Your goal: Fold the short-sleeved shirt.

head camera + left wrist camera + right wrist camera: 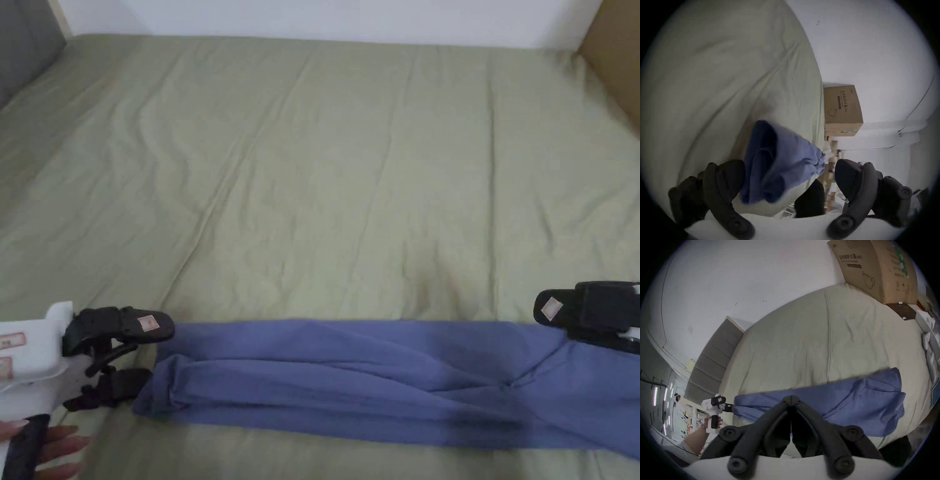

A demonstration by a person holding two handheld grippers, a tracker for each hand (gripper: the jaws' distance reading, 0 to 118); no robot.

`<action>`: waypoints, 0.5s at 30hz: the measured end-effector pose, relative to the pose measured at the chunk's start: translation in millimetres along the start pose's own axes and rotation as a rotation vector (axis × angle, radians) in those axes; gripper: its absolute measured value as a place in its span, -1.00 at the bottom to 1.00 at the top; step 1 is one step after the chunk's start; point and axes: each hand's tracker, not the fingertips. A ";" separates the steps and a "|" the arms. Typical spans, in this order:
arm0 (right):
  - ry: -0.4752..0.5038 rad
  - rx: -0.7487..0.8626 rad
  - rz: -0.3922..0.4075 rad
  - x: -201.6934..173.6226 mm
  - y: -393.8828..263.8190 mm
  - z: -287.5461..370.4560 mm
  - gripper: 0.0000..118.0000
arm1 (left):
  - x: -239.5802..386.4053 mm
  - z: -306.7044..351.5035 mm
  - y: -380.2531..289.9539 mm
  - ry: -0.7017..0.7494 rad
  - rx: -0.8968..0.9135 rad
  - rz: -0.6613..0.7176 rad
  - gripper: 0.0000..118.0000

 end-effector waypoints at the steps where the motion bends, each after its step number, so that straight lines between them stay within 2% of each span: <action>1: -0.005 -0.007 0.005 -2.3 1.2 -1.5 -1.00 | -9.2 -10.6 -1.6 -0.007 -0.008 0.019 0.93; 3: -0.006 -0.012 0.007 -5.9 3.8 -3.5 -1.00 | -17.0 -20.8 -8.0 -0.124 0.042 -0.007 0.98; 5: -0.009 -0.018 0.010 -9.8 7.5 -7.5 -1.00 | -18.6 -41.3 -5.2 -0.238 -0.060 -0.008 0.97; 8: -0.016 -0.032 0.009 -12.9 12.0 -16.8 -1.00 | -30.7 -56.5 -9.8 -0.323 -0.116 -0.037 0.88; 9: -0.017 -0.037 0.004 -13.5 13.0 -19.9 -1.00 | -31.8 -53.5 -10.0 -0.293 -0.106 -0.056 0.83; 10: -0.014 -0.041 -0.005 -13.6 13.1 -21.7 -1.00 | -36.7 -51.2 -9.6 -0.232 -0.078 -0.069 0.54; 11: -0.007 -0.043 -0.015 -13.5 12.7 -23.4 -1.00 | -42.8 -50.7 -9.7 -0.103 -0.063 -0.076 -0.17; 12: 0.002 -0.045 -0.021 -12.9 12.9 -25.2 -1.00 | -48.8 -54.1 -15.1 0.145 -0.072 -0.119 -0.87; 13: 0.008 -0.047 -0.023 -12.9 12.7 -26.8 -1.00 | -39.9 -52.4 -21.6 -0.089 -0.049 -0.123 -0.87; 15: 0.010 -0.053 -0.018 -14.0 12.3 -29.5 -1.00 | -2.2 -56.9 -5.0 0.131 -0.049 -0.211 -0.87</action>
